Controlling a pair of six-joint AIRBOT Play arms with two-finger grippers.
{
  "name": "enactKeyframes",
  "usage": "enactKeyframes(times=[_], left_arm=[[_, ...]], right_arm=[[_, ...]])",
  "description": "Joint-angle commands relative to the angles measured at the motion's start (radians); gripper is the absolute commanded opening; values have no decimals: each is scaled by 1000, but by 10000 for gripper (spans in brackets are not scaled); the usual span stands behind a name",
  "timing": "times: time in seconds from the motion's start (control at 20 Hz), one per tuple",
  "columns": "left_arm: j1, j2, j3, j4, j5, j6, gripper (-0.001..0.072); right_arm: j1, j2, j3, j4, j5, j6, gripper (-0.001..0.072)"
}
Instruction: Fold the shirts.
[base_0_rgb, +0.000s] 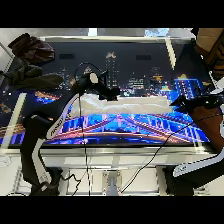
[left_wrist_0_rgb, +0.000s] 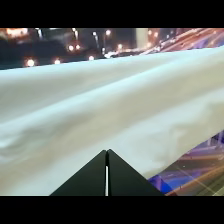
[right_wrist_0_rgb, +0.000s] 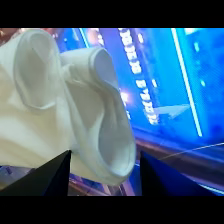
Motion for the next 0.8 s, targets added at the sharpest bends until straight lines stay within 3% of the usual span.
enactKeyframes(times=[0.0,0.3,0.75], left_arm=[[-3,-31,23,67,-54,-43,7],[-3,-68,24,65,-16,-76,8],[-3,-139,155,27,40,-113,7]], right_arm=[[0,-37,-2,8,-6,-24,494],[-93,-42,-2,108,-27,-55,494],[-115,-164,-2,406,28,-153,494]])
